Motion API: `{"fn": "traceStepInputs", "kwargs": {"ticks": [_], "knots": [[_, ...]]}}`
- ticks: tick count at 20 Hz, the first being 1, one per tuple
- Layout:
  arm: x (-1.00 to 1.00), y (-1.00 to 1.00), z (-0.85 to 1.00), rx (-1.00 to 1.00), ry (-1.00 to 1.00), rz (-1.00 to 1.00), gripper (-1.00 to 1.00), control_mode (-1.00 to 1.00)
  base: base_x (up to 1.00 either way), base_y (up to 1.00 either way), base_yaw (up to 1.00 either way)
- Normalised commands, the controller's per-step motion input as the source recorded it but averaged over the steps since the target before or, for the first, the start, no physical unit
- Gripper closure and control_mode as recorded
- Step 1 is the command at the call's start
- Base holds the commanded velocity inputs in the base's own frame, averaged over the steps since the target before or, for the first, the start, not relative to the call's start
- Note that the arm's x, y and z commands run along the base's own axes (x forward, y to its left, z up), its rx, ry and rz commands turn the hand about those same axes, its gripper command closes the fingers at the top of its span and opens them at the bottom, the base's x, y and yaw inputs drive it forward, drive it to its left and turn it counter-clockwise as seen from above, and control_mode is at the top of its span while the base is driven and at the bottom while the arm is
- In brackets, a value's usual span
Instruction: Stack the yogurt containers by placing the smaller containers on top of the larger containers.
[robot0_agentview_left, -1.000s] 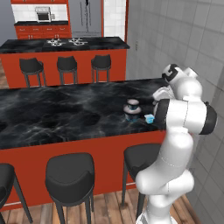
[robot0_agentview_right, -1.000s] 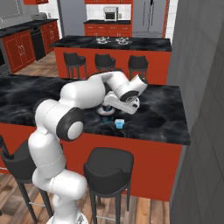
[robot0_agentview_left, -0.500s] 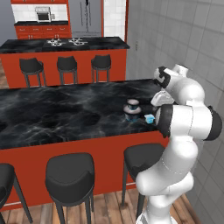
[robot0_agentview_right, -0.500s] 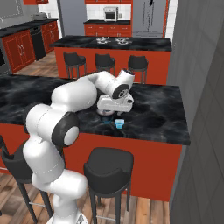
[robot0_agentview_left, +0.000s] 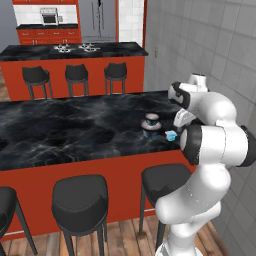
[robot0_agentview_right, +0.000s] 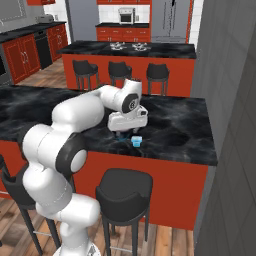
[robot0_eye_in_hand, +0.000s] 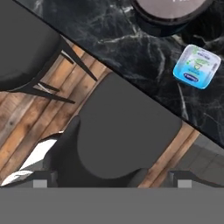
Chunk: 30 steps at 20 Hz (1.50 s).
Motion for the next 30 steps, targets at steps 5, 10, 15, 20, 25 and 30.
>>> {"fn": "traceStepInputs", "kwargs": {"ticks": [5, 10, 15, 20, 25, 30], "knots": [[0.0, 0.01, -0.25, -0.04, -0.03, 0.0, -1.0, -1.0, 0.0, 0.0, 0.0], [0.03, 0.0, -0.31, 0.0, -0.15, 0.0, -1.0, -1.0, 0.0, 0.0, 0.0], [0.18, 0.0, -0.24, 0.0, -0.1, 0.0, -1.0, -1.0, 0.0, 0.0, 0.0], [0.14, 0.0, -0.12, 0.0, -0.03, -0.03, -1.0, -1.0, 0.0, 0.0, 0.0], [0.12, 0.0, 0.0, 0.0, 0.0, -0.07, -1.0, -1.0, 0.0, 0.0, 0.0], [0.15, 0.0, 0.0, 0.0, 0.0, -0.03, -1.0, -1.0, 0.0, 0.0, 0.0]]}}
